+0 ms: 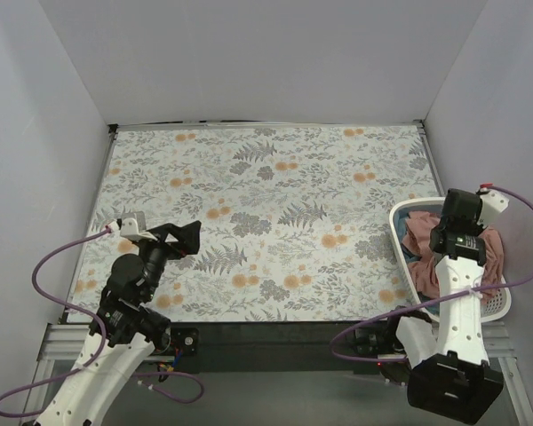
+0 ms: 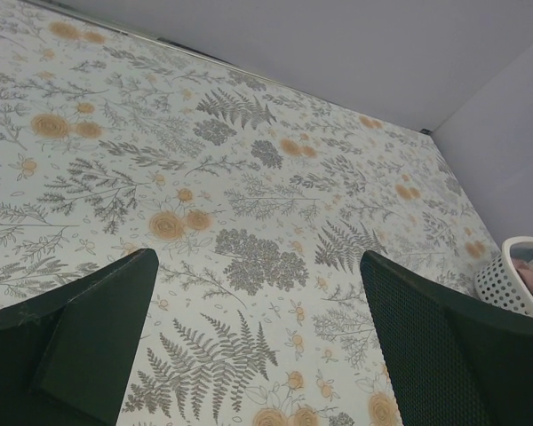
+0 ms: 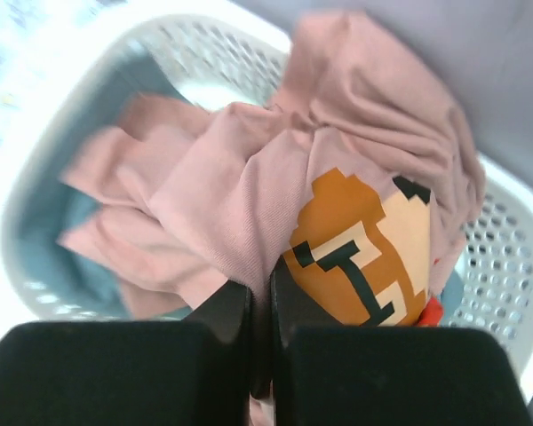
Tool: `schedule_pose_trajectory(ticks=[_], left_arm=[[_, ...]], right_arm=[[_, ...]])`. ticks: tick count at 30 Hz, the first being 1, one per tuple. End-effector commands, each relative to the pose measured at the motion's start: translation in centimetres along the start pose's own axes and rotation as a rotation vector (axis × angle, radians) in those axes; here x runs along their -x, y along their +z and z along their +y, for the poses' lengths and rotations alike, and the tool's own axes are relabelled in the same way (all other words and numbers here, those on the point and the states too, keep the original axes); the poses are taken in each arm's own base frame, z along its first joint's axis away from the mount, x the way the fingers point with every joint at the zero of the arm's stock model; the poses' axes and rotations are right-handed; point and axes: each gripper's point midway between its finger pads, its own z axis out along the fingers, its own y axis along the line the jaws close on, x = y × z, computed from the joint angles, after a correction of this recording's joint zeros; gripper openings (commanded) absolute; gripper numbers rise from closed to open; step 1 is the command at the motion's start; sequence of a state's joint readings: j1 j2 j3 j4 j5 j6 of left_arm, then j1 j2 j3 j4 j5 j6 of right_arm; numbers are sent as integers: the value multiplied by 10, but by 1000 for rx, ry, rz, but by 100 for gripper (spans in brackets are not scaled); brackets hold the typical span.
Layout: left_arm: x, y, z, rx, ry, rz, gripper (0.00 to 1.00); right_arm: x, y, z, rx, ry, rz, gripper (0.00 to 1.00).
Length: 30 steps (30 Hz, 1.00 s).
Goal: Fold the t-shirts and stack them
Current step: Grab the tshirt from the pile, then move the tshirt to the center of the board
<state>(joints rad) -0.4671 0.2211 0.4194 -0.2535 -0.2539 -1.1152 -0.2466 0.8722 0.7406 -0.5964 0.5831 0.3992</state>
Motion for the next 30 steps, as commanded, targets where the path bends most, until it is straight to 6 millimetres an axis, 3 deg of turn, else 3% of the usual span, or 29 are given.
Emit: schedule_pose_trajectory(ticks=[1, 2, 4, 5, 7, 8, 11, 12, 14, 15, 16, 17, 18, 20, 21, 22, 24, 25, 26, 28, 30], left_arm=[[-5, 3, 1, 10, 12, 22, 98], [-6, 4, 2, 12, 15, 26, 98], [-9, 5, 3, 19, 20, 37, 98], [-9, 6, 3, 20, 19, 38, 98], [-13, 8, 5, 30, 29, 55, 98], [-14, 8, 5, 32, 30, 59, 98], [-17, 10, 7, 41, 38, 74, 98], [-17, 11, 7, 45, 38, 77, 98], [-19, 12, 10, 58, 46, 87, 98], [-20, 13, 10, 63, 48, 89, 98], [-20, 13, 11, 65, 52, 91, 98], [-21, 14, 12, 70, 55, 94, 98], [-22, 14, 13, 76, 55, 99, 98], [-22, 14, 14, 85, 57, 101, 98], [-21, 14, 15, 89, 59, 99, 98], [-20, 14, 15, 90, 57, 97, 98], [-19, 13, 18, 105, 58, 88, 98], [-18, 12, 18, 105, 55, 82, 98], [-18, 12, 19, 109, 55, 80, 98], [-17, 12, 19, 111, 56, 76, 98], [-18, 12, 20, 114, 55, 79, 98]], right_arm=[[70, -41, 15, 129, 29, -157, 1], [95, -58, 21, 188, 29, -213, 1], [115, -78, 41, 314, -16, -250, 1], [141, -98, 47, 365, -12, -304, 1], [158, -116, 71, 483, -70, -309, 1], [183, -139, 75, 529, -64, -368, 1], [205, -159, 102, 624, -119, -400, 1], [219, -183, 114, 685, -128, -444, 1], [228, -197, 144, 752, -176, -456, 1], [234, -232, 162, 827, -194, -502, 1], [230, -233, 184, 845, -225, -487, 1], [227, -243, 197, 876, -243, -488, 1], [216, -265, 217, 951, -267, -481, 1], [203, -280, 248, 996, -287, -469, 1], [185, -301, 264, 1037, -306, -469, 1], [163, -301, 283, 1048, -344, -449, 1], [128, -328, 308, 1136, -387, -440, 32], [103, -327, 325, 1159, -428, -390, 50], [83, -328, 334, 1184, -471, -357, 81], [40, -328, 347, 1202, -570, -289, 94], [6, -307, 347, 1163, -650, -234, 95]])
